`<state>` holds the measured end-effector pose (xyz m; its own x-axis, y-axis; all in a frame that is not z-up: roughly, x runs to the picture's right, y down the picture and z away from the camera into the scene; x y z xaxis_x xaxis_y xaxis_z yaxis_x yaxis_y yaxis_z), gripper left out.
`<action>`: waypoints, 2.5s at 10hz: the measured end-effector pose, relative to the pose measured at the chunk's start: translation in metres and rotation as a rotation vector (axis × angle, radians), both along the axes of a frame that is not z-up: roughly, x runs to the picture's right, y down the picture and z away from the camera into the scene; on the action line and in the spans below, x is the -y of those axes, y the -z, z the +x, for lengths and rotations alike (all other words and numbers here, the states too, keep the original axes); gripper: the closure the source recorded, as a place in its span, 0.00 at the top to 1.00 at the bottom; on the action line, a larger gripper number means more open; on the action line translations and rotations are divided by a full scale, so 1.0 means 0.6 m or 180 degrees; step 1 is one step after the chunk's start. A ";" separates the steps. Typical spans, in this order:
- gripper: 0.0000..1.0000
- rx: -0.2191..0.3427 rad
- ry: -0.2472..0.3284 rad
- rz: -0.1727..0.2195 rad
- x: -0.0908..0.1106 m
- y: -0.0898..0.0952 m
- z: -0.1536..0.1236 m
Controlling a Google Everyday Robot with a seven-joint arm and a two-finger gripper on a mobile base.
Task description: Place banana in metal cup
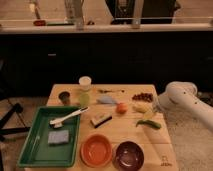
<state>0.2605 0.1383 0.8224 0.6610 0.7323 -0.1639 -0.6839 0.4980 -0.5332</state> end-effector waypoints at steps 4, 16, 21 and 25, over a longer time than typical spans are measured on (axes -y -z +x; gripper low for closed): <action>0.77 0.0025 -0.0035 -0.0031 0.005 -0.021 -0.008; 0.55 -0.0061 -0.0052 -0.0219 0.024 -0.100 -0.007; 0.55 -0.0165 -0.0068 -0.0393 0.009 -0.133 0.020; 0.55 -0.0206 -0.0062 -0.0500 -0.010 -0.135 0.035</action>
